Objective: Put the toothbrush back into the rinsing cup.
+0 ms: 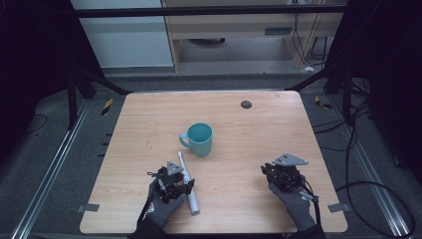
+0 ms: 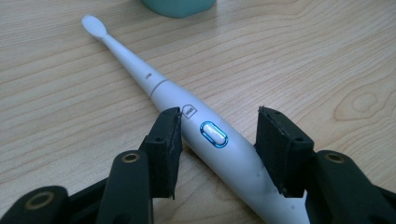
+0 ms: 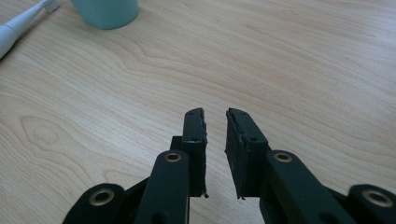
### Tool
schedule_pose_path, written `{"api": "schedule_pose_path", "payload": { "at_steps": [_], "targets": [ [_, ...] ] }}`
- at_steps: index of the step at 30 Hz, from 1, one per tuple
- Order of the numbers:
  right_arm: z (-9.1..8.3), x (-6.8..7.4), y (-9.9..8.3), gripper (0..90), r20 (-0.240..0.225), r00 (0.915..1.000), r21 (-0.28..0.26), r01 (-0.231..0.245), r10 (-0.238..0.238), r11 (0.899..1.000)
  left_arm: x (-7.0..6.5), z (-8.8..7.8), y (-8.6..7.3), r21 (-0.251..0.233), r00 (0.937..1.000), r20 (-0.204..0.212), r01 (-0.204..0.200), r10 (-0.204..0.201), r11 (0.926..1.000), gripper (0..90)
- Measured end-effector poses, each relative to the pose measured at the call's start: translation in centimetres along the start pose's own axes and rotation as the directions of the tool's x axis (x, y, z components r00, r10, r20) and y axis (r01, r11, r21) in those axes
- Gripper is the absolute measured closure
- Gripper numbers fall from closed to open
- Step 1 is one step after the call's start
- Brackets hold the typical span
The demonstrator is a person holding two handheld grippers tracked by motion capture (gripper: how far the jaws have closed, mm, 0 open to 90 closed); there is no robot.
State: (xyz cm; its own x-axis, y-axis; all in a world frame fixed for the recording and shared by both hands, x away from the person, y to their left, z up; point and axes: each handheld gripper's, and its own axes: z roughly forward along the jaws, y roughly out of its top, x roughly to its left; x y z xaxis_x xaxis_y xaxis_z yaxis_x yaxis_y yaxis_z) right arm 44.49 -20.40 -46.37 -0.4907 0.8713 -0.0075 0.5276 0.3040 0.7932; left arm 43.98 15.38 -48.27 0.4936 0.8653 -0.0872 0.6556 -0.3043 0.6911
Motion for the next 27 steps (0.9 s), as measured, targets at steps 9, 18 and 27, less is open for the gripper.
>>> {"api": "schedule_pose_path", "payload": {
  "at_steps": [9,18,27],
  "targets": [
    [-0.1,0.0,0.0,77.3,0.001,1.0,-0.001,-0.003,0.003,1.0,0.4,-0.1,-0.1,0.003,1.0,-0.001,0.0,0.0,1.0,51.0],
    [-0.1,0.0,0.0,77.2,0.001,1.0,0.0,-0.005,0.005,1.0,0.9,-0.3,-0.2,0.014,0.9998,-0.021,-0.008,0.008,0.9999,55.2],
    [-0.1,0.0,0.0,77.3,0.002,1.0,-0.001,-0.004,0.004,1.0,1.2,-0.7,-0.4,0.024,0.9993,-0.036,-0.012,0.012,0.9996,58.3]
  ]
}}
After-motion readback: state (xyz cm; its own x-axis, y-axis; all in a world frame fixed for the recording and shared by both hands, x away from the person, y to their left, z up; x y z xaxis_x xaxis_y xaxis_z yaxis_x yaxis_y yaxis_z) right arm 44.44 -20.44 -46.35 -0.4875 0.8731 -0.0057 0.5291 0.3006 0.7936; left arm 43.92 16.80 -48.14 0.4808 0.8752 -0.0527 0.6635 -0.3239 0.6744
